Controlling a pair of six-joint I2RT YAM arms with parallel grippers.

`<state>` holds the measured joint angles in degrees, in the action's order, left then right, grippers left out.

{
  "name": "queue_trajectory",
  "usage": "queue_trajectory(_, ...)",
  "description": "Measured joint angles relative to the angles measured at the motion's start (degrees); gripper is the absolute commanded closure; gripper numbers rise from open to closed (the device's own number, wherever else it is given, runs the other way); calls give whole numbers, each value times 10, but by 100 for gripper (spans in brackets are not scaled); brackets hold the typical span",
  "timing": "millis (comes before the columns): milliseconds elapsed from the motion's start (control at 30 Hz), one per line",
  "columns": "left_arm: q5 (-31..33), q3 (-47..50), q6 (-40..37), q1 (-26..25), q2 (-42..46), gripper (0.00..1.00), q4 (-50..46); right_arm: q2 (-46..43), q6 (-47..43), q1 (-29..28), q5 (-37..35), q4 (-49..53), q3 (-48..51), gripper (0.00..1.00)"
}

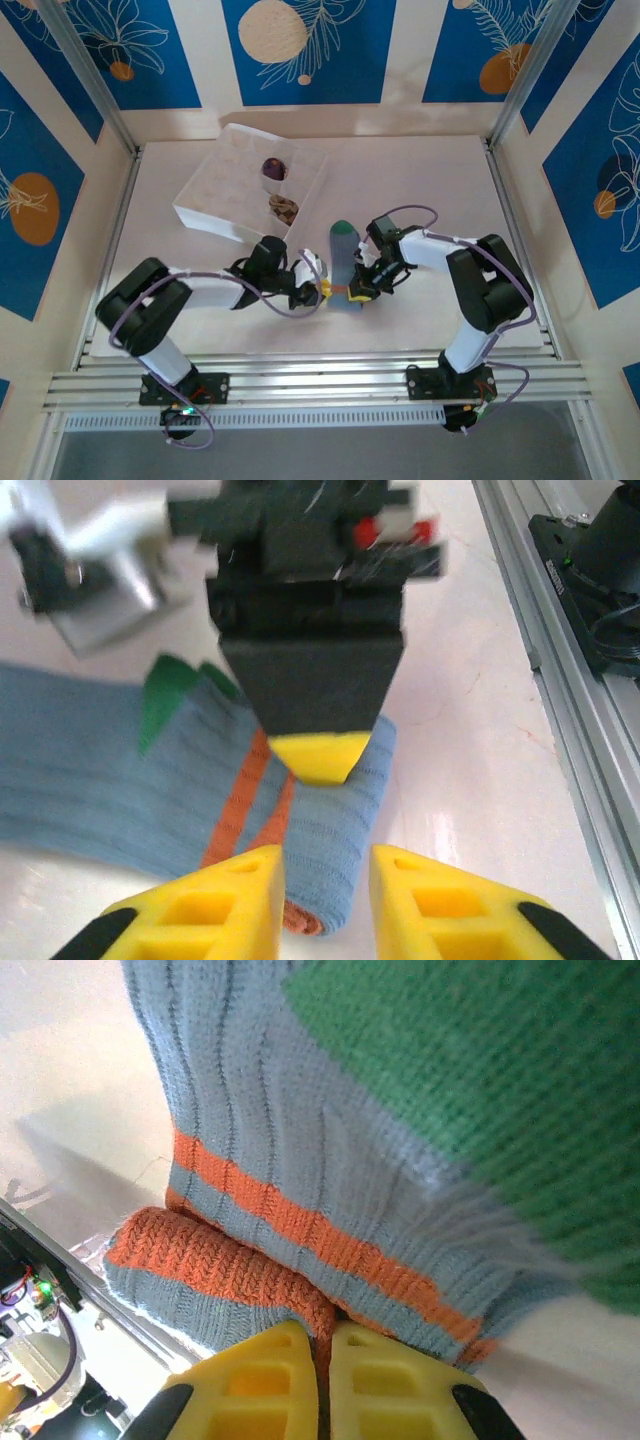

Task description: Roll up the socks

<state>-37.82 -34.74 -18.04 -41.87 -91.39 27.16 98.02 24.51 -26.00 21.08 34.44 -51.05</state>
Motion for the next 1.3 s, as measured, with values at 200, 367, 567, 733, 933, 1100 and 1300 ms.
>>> queue_trajectory(200, 108, 2, -173, -65, 32, 63, -31, 19, -13, 0, 3, 26, -22, 97)
queue_trajectory(367, 178, 2, -262, -92, 6, 62, -42, 32, -23, 2, 9, 40, -34, 97)
queue_trajectory(567, 227, 1, -320, -105, -49, 64, -18, 44, -31, 4, 24, 46, -41, 97)
queue_trajectory(733, 245, -10, -344, -110, -65, 100, -5, 46, -32, 9, 30, 49, -41, 87)
queue_trajectory(933, 245, -49, -337, -115, -66, 100, -73, 25, -33, 14, 19, 41, -31, 58)
queue_trajectory(1100, 196, -115, -283, -111, -83, 100, -179, -41, -24, 39, -22, 25, 8, 57)
queue_trajectory(1300, 113, -196, -189, -90, -130, 100, -276, -83, -6, 57, -38, -5, 41, 69)
